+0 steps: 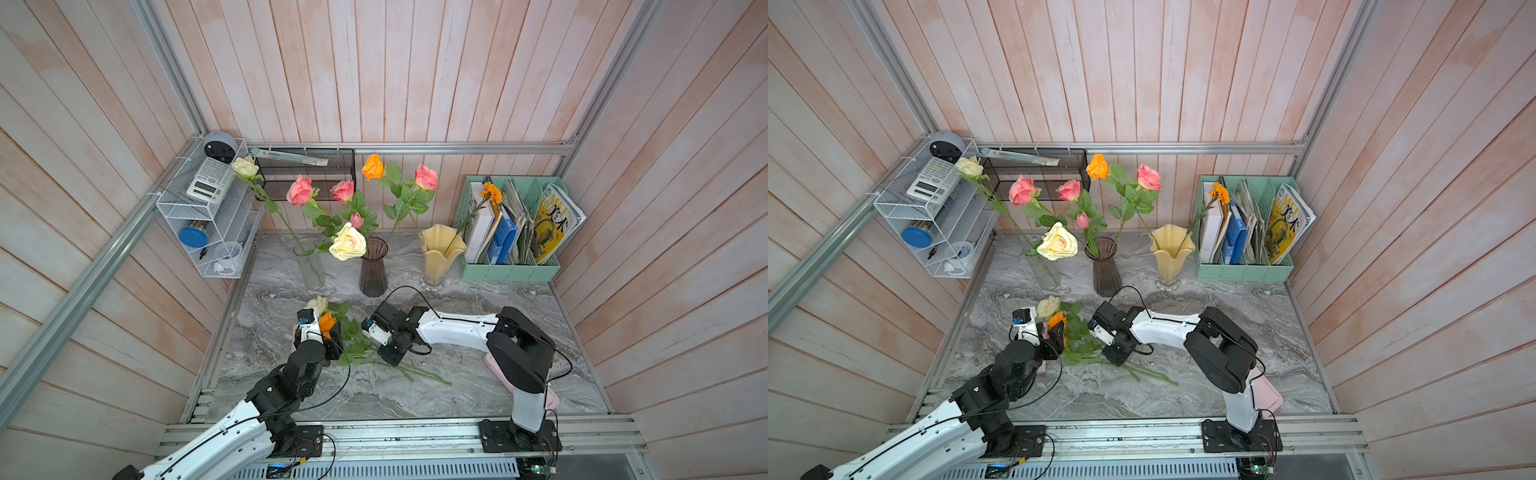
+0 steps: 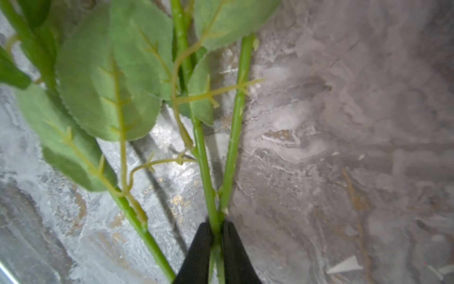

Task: Arrange the flowers in different vases according to their colors
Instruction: Adjust the flower at the center of the board.

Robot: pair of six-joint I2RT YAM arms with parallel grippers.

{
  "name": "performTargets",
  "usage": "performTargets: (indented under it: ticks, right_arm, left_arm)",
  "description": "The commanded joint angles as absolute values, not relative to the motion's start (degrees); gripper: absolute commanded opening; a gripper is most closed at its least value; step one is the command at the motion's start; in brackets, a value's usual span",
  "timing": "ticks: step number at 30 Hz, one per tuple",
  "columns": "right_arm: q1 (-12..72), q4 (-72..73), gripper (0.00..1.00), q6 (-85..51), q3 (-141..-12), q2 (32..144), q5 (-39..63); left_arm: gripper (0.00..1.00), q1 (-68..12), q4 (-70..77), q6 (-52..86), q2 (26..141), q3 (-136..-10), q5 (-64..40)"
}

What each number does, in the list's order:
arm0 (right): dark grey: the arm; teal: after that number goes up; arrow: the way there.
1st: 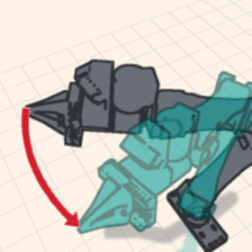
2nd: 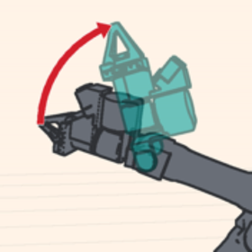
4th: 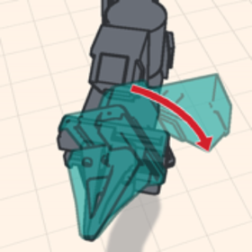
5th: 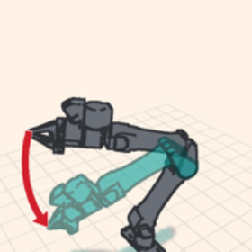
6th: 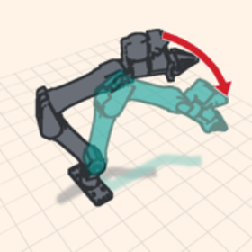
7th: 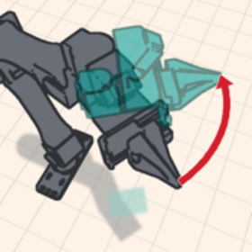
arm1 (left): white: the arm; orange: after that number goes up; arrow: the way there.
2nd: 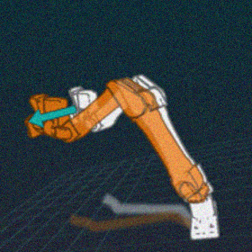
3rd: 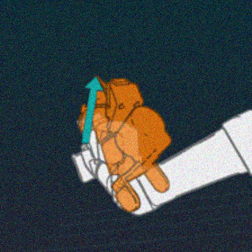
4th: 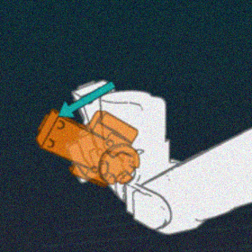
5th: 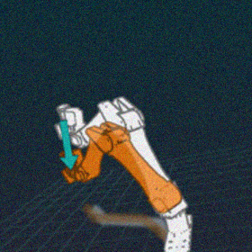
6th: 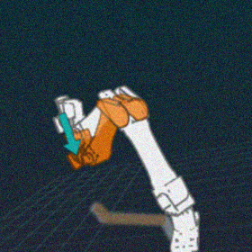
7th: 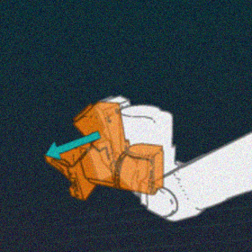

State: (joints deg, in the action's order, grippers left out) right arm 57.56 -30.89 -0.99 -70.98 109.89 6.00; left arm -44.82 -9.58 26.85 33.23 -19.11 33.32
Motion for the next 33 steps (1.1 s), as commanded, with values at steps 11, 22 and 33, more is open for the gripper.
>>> performTargets:
  ticks: [11, 22, 33]
  right_arm:
    - [56.8, -34.5, 0.00, -1.3, -71.4, 101.4, -0.1]
    - [54.9, -35.3, 0.00, -1.1, -66.6, 94.2, -1.1]
    - [51.7, -33.1, 0.00, -2.4, -66.0, 100.6, 1.6]
  left_arm:
    - [0.66, -45.2, -9.5, 27.2, 32.8, -18.0, 35.3]
    - [0.66, -45.2, -9.3, 26.6, 32.2, -17.8, 34.7]
    - [0.67, -45.2, -9.4, 26.7, 32.8, -18.6, 33.1]
